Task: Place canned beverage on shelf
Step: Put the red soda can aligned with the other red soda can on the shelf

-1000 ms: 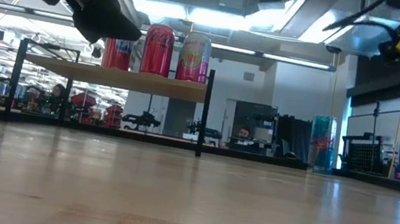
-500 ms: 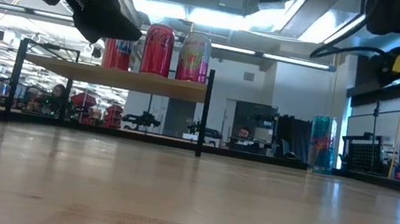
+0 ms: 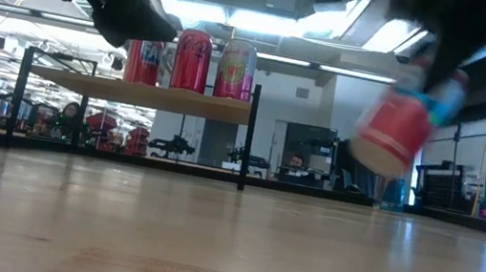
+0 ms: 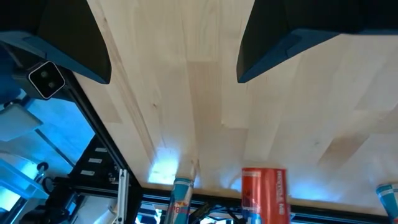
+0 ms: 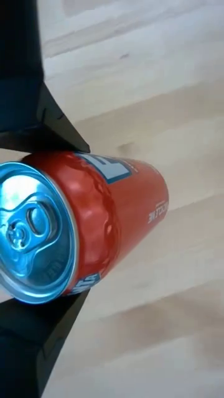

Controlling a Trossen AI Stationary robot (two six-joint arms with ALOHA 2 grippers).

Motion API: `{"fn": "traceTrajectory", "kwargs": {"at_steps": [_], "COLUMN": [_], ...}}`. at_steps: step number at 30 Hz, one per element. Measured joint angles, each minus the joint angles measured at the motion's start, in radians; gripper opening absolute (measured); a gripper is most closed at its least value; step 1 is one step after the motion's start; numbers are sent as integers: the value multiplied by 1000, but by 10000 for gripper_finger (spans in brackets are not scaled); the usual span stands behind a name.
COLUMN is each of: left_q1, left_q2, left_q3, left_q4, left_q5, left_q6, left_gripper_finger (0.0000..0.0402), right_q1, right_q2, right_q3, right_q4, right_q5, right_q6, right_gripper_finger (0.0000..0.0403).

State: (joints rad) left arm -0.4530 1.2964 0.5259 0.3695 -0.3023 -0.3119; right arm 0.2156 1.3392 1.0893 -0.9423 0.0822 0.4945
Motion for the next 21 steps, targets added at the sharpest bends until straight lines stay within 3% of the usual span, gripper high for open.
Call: {"fn": "traceTrajectory", "kwargs": {"at_steps": [9,16,21], "left_q1": [-16,-54,-66], "left_q2": [0,0,0], "left_q3": [0,0,0], "left_q4": [-1,-1,-3], "left_q5": [-28,-73,-82], "left_q6": [10,6,-1], "left_gripper_finger": [320,320,320], "right_q1": [-1,-8,-24], "right_q2": [327,602,741], "right_q3": [380,718,865], "right_q4": [-40,-256,-337], "right_q5": [39,31,11], "right_q6": [-338,-447,-492], "right_gripper_finger": [264,264,264]}}
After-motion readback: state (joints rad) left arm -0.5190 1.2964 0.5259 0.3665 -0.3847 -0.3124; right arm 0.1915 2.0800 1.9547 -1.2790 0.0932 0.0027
